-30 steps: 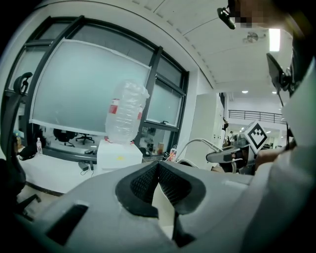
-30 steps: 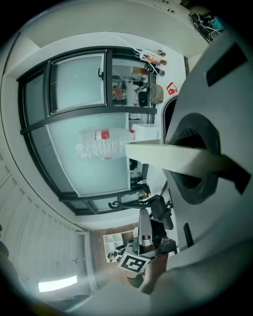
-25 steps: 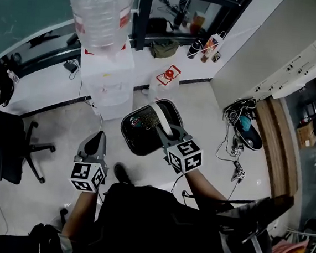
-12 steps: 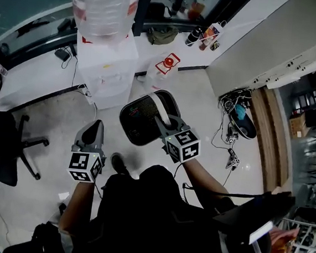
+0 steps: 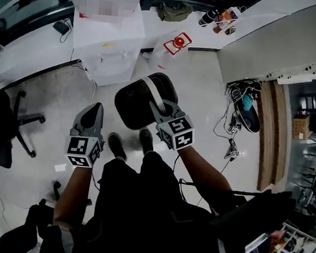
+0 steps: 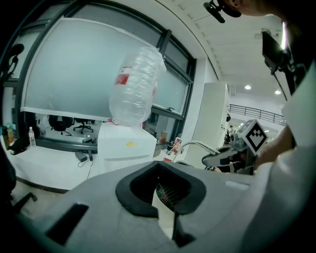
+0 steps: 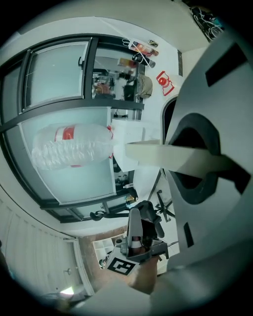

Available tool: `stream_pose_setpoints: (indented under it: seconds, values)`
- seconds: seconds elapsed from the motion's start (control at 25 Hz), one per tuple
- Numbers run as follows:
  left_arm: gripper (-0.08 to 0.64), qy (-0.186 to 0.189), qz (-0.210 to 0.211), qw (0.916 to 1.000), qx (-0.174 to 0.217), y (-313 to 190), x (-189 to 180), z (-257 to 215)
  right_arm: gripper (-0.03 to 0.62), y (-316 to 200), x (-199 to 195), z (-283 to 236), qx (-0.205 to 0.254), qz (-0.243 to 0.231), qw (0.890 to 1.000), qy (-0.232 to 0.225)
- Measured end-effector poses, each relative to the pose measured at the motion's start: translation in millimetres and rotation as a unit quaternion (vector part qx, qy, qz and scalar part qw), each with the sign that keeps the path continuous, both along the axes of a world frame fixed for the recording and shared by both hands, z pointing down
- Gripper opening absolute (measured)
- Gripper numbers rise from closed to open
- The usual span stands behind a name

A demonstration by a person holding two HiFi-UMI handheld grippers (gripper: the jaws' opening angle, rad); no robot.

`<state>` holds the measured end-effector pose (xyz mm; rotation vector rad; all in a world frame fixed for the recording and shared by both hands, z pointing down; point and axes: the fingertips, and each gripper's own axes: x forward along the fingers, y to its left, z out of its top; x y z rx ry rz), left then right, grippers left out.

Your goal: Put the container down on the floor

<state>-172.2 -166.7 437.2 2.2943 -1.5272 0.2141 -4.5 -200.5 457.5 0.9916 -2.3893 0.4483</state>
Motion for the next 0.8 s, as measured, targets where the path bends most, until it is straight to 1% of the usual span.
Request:
stream_pose_setpoints:
  seconds: [0.16, 0.32, 0.52, 0.6, 0.8]
  values:
    - [0.006, -0.004, -0.005, 0.9999, -0.015, -11, 17, 31, 0.009, -16, 3, 38, -0.019, -0.01, 1.0, 0.008]
    - [0.006, -0.004, -0.019, 0.9992, -0.034, -20, 28, 64, 0.009, -31, 4, 79, -0.032, -0.016, 0.999, 0.02]
    - [0.006, -0.012, -0.027, 0.9977, -0.061, -23, 38, 106, 0.009, -37, 5, 129, -0.047, -0.027, 0.998, 0.04]
    - [0.006, -0.015, -0.026, 0.9977, -0.061, -27, 39, 125, 0.009, -41, 4, 147, -0.054, -0.027, 0.997, 0.044]
    - [0.006, -0.014, -0.039, 0.995, -0.091, -30, 39, 177, 0.008, -46, 3, 189, -0.066, -0.031, 0.996, 0.05]
